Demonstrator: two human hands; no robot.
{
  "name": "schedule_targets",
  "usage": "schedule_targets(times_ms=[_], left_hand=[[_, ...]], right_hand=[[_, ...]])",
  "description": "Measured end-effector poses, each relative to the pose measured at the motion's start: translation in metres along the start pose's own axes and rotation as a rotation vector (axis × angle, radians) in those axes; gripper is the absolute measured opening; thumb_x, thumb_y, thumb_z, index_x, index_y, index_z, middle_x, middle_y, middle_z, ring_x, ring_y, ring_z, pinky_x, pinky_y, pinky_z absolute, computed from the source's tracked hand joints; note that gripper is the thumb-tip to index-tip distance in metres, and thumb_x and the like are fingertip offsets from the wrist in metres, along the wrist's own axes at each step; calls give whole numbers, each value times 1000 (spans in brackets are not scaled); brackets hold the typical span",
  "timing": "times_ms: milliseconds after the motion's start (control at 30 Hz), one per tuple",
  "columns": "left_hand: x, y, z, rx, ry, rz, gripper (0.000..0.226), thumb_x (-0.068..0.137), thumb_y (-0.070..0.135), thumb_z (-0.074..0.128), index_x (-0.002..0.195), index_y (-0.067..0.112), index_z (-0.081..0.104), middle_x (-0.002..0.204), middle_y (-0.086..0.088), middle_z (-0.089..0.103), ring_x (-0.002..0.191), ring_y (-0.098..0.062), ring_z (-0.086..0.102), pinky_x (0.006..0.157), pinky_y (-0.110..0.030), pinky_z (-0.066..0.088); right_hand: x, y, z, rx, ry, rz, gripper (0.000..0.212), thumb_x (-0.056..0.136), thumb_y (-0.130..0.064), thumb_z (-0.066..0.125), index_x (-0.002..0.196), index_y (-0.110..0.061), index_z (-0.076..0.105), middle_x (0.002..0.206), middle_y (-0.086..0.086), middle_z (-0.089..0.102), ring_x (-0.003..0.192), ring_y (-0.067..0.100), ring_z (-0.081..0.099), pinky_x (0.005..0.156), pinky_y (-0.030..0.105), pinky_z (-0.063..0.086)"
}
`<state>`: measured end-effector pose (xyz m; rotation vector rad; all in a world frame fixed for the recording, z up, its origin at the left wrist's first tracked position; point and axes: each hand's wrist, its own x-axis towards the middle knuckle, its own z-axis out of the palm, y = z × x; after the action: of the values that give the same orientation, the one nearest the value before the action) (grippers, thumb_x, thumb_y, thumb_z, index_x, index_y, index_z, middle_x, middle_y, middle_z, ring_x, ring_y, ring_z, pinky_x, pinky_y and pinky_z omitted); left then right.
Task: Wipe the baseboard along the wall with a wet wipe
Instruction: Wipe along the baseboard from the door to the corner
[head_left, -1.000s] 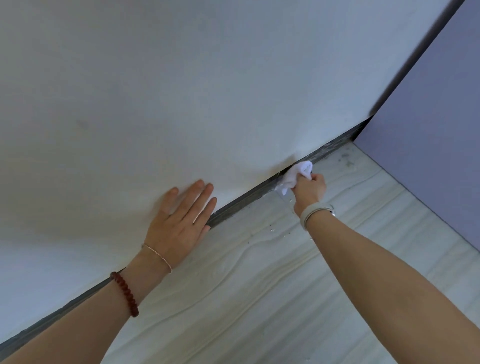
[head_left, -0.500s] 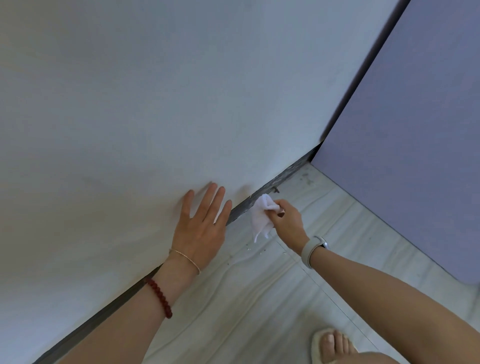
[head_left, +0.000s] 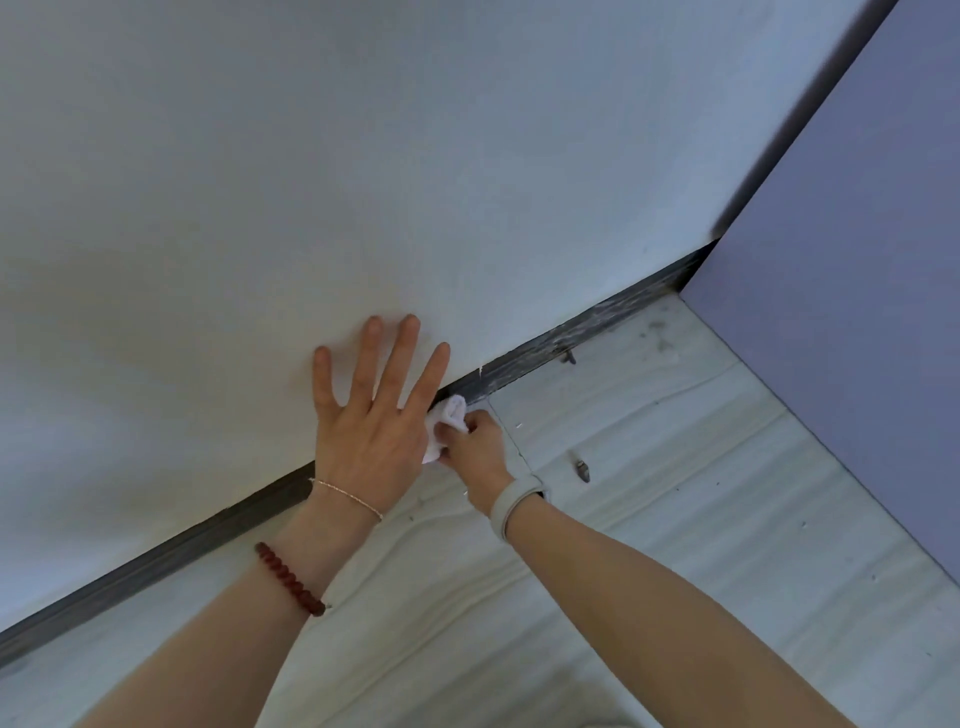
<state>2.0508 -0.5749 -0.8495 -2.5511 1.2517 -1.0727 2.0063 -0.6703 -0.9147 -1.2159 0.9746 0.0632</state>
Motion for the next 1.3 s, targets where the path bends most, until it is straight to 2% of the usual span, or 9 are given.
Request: schedule_targets(times_ms=[133,267,400,500,667,1000,1067,1200,1300], left_hand=[[-4,-2,15,53,17,0,61,88,17,45,145,24,27,153,-5,18,144,-29,-4,113,-53,-7],[-10,-12,27,137,19,33,66,86,29,58,145,25,27,157,1,-4,144,-25,-9,114,-49,-11],[-10,-13,36,178,51,38,68,85,31,63,144,26,29,157,2,-6,144,-25,-9,114,-48,-13],[-11,-15,40,208,79,44,75,82,24,67,145,27,26,157,2,-4,144,-25,-7,115,-47,-12],[-10,-17,42,234,111,74,72,83,20,64,144,27,27,157,2,-2,144,-26,-5,115,-47,-10],[-7,10,36,108,39,90,93,62,-14,60,144,21,29,153,-12,13,142,-36,5,111,-57,2],[3,22,31,20,-7,139,85,67,-18,49,142,18,32,147,-12,24,137,-35,14,110,-57,8],[39,36,32,-38,6,201,43,97,3,25,134,12,44,144,-11,34,134,-34,26,108,-54,10],[52,33,44,29,73,237,37,99,9,32,131,11,50,146,-3,36,143,-28,13,114,-48,4]], right_hand=[[18,-9,-10,104,75,53,25,84,-4,55,67,-15,41,66,3,46,70,23,51,74,38,48],[45,-31,-61,267,346,-1,20,85,-7,54,71,-15,43,64,-1,44,58,12,43,60,27,40],[60,-46,-88,308,574,-154,29,85,1,49,67,-21,42,63,-4,43,59,11,43,60,23,38],[41,-26,-58,123,473,-172,10,87,-2,49,87,-11,53,74,2,52,72,18,48,65,27,40],[-3,3,-6,57,53,-70,13,89,-7,53,82,-17,51,70,-4,51,65,11,49,61,22,45],[64,-80,-125,181,590,-253,35,85,-7,54,60,-23,38,60,-3,37,57,10,35,56,26,33],[55,-72,-110,112,527,-250,32,87,-10,55,62,-23,40,61,-4,40,57,9,37,54,22,32],[26,-32,-69,-97,119,-258,28,87,-10,57,64,-23,47,61,-4,46,59,12,44,55,21,41],[33,-42,-82,-215,117,-323,27,85,-3,54,63,-18,48,59,-5,45,56,7,41,48,6,37]])
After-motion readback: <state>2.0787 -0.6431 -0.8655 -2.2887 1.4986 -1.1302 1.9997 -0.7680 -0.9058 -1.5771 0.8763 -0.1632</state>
